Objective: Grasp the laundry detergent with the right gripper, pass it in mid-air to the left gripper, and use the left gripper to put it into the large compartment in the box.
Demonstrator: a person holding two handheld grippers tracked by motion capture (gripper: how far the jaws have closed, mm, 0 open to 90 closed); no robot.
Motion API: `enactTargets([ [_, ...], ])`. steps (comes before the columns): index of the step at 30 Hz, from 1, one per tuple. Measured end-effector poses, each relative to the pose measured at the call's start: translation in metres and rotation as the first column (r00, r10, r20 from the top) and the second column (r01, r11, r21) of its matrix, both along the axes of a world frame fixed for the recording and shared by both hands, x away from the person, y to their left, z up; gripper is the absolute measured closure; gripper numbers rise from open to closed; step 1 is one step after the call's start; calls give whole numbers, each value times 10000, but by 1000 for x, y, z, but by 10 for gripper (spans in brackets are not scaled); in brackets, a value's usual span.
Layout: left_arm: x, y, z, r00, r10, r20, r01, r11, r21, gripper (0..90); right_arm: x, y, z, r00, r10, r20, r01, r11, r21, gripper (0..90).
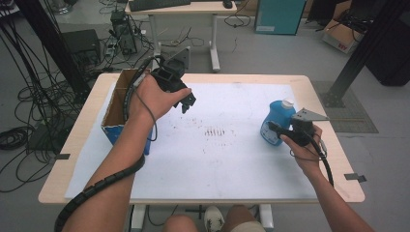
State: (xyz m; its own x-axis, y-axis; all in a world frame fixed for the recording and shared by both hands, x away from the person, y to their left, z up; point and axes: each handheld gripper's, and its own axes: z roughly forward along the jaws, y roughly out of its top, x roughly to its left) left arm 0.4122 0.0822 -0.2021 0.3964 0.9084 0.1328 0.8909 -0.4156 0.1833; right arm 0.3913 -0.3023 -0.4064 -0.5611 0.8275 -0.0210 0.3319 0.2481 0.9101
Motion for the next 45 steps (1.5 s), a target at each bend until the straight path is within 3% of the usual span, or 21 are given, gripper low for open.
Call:
enactTargets([
  [45,0,2,3,10000,-62,17,62,9999,91,49,0,0,0,10000,3,19,-3,10000,31,445],
])
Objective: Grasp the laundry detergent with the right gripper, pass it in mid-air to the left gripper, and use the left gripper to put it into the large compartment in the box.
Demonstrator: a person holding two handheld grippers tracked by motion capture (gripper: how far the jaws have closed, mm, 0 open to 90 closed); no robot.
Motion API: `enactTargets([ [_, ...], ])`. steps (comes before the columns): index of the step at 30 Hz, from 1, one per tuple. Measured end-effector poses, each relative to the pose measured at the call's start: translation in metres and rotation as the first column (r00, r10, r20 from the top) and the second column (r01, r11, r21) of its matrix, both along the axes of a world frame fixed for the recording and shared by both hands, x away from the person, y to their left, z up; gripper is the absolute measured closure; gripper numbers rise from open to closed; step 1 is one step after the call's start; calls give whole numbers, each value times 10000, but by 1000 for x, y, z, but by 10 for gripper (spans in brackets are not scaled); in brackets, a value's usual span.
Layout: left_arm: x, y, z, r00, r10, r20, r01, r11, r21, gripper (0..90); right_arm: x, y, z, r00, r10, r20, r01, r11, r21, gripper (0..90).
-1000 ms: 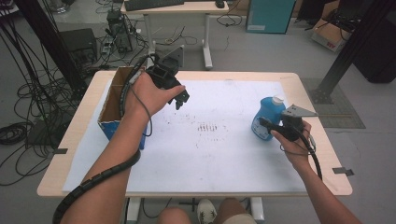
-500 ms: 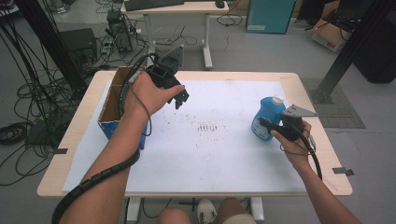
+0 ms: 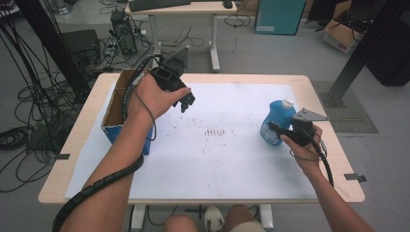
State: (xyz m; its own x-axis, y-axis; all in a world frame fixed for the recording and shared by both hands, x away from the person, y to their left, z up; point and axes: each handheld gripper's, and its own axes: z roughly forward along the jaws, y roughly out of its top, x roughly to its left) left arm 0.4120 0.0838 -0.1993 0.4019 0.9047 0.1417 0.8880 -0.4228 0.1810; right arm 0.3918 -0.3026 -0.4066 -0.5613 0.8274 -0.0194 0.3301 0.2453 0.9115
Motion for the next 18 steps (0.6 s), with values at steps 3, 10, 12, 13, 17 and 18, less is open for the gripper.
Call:
enactTargets([
  [3,0,-1,0,10000,0,27,0,10000,-5,49,0,0,0,10000,-1,-5,1,10000,7,445],
  [10,-1,-1,2,9999,52,144,-51,10000,-12,49,0,0,0,10000,-3,-2,3,10000,9,444],
  [12,-1,0,2,9999,65,158,-65,10000,-34,49,0,0,0,10000,-5,-6,5,10000,9,444],
  [13,-1,0,2,9998,65,167,-64,10000,-31,49,0,0,0,10000,-3,2,3,10000,7,444],
  [17,-1,1,2,10000,7,94,-7,10000,-30,49,0,0,0,10000,-6,7,6,10000,5,443],
  [18,-1,1,2,10000,7,94,-7,10000,-30,49,0,0,0,10000,-6,7,6,10000,5,443],
])
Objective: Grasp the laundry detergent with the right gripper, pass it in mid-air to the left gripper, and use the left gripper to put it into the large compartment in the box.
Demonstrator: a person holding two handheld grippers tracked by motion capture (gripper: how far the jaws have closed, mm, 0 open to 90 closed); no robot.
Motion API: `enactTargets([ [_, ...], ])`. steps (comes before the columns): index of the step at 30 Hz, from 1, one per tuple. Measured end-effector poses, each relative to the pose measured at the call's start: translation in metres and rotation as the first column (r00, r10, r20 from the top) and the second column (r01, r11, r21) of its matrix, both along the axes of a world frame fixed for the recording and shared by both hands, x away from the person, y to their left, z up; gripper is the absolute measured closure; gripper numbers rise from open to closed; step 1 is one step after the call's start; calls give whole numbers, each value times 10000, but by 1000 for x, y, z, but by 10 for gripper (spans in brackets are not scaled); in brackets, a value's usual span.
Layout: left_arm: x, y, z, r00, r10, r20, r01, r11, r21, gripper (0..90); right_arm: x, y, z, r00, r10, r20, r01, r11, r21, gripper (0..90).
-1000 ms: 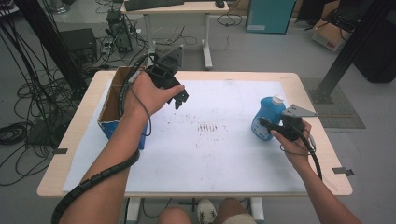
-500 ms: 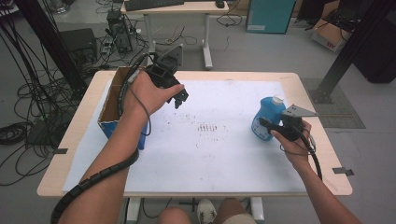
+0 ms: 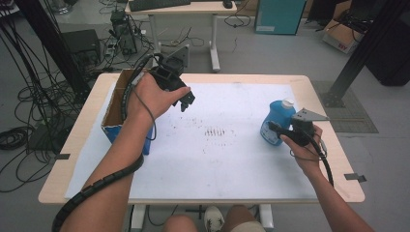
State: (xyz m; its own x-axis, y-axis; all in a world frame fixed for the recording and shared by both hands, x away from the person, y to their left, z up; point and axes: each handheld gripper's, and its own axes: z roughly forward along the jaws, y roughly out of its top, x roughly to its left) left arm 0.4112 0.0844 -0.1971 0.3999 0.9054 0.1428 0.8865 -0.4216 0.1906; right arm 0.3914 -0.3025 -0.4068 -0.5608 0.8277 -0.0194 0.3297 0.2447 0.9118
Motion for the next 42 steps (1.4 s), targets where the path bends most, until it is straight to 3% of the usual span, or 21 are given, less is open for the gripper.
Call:
enactTargets([
  [21,2,0,-2,9999,-115,3,115,9999,18,49,0,-1,0,10000,17,-41,-17,10000,24,444],
  [25,1,0,0,9997,-227,119,229,9995,-234,48,1,-1,1,10000,27,-92,-27,10000,49,445],
  [36,-6,-11,-1,9924,-1230,-107,1223,9912,-500,47,8,-7,4,9985,-44,-548,67,9991,415,446],
  [42,-5,-10,5,9854,-1674,-299,1664,9854,-355,48,13,-13,16,9955,29,-946,39,9974,714,446],
])
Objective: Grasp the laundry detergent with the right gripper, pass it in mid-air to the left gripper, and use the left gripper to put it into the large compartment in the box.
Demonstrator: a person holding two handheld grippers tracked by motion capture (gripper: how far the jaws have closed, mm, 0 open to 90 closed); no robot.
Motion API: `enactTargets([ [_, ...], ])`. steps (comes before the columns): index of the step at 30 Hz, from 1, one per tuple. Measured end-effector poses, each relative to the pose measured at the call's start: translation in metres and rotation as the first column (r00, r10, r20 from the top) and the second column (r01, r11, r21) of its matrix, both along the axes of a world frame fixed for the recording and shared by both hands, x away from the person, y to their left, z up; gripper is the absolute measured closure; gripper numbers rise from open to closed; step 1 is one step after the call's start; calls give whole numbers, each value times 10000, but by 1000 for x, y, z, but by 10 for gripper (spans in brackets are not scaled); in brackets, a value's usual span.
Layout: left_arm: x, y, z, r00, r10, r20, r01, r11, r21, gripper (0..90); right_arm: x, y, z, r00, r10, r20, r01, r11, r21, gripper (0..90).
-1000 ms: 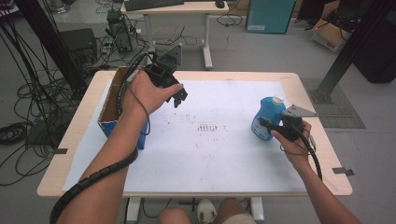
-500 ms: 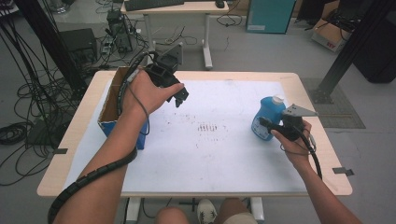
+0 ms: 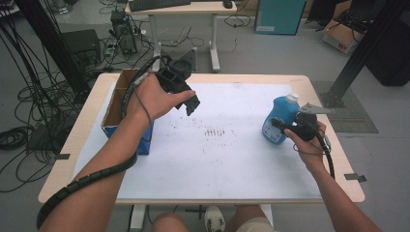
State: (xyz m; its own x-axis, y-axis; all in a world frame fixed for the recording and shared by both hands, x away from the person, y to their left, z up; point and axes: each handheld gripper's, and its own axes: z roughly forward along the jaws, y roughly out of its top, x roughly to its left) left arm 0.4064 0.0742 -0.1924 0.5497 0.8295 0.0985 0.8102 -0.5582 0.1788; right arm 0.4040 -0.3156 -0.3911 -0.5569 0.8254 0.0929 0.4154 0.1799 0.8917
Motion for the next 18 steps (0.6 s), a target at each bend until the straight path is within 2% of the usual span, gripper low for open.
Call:
enactTargets([
  [3,3,0,3,9998,-174,-3,174,9998,-33,48,3,0,13,9997,244,-1,-244,9996,-133,446],
  [5,7,-2,8,9985,-544,46,544,9985,25,48,5,1,22,9992,398,50,-397,9992,-80,446],
  [6,8,-3,8,9987,-509,85,510,9987,-94,48,6,2,28,9988,490,18,-490,9988,-13,446],
  [8,11,-5,11,9973,-714,174,714,9974,-47,47,8,5,36,9974,716,9,-716,9974,12,447],
  [9,13,-6,14,9949,-1004,76,1003,9949,115,47,9,7,41,9962,867,61,-867,9962,-33,447],
  [10,14,-7,16,9928,-1192,108,1191,9928,96,47,10,9,46,9952,981,34,-981,9951,-85,446],
  [11,14,-7,16,9928,-1192,108,1191,9928,96,48,10,9,46,9952,981,34,-981,9951,-85,446],
  [12,17,-10,19,9884,-1515,123,1514,9884,104,48,12,13,54,9925,1223,6,-1223,9924,-123,447],
  [13,17,-10,19,9884,-1515,123,1514,9884,104,48,14,17,60,9895,1448,-7,-1448,9894,-111,447],
  [14,18,-11,21,9855,-1695,110,1694,9855,139,50,15,20,64,9878,1556,-22,-1556,9878,-98,447],
  [15,21,-14,25,9794,-2017,51,2015,9793,215,52,16,22,68,9867,1622,-86,-1623,9867,-69,447],
  [18,25,-18,30,9672,-2535,189,2528,9671,298,50,20,32,80,9775,2093,-245,-2098,9775,-218,446],
])
